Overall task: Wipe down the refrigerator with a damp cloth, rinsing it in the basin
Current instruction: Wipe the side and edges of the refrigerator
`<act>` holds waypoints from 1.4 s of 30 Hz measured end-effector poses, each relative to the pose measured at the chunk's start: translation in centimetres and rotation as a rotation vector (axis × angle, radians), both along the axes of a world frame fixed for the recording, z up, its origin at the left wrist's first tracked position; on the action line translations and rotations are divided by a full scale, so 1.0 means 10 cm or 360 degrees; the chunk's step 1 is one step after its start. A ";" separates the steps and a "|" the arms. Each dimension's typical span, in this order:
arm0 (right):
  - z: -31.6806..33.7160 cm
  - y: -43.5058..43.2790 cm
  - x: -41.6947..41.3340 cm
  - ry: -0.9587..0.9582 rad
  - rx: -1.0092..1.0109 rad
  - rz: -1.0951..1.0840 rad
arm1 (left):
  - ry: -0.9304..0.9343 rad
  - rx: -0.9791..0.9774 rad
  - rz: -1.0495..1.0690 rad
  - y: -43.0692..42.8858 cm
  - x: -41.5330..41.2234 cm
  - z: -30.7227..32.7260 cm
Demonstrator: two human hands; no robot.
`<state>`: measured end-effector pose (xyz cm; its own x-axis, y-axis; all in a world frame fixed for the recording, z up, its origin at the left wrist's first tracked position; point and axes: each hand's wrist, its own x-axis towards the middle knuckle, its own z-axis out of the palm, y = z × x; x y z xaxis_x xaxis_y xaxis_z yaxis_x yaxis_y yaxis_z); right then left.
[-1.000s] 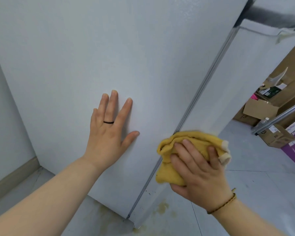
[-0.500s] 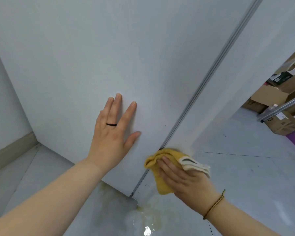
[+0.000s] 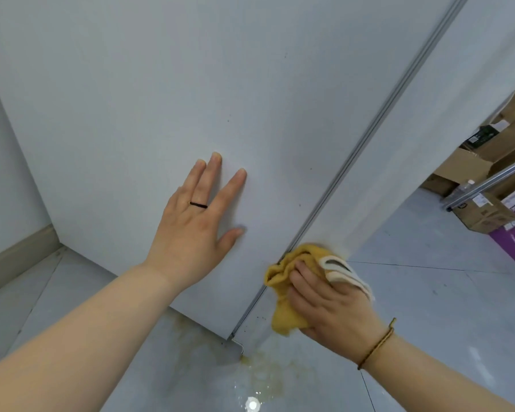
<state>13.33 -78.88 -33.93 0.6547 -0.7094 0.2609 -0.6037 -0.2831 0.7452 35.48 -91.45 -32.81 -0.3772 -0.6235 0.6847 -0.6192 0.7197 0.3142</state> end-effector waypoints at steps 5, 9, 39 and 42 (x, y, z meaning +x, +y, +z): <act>1.17 -0.16 -0.15 -0.0027 -0.0451 0.0274 | -0.0015 0.0020 0.0008 0.01 0.01 0.01; 1.24 -0.23 0.01 -0.0173 -0.0724 0.0056 | 0.0054 0.0037 0.0004 0.03 -0.03 -0.01; -0.35 0.03 0.09 -0.0430 -0.0343 -0.0055 | -0.0023 0.0113 0.0027 0.09 0.06 -0.22; -0.31 -0.03 0.12 -0.0463 -0.0535 -0.0130 | 0.0008 0.0169 0.0039 0.13 0.01 -0.34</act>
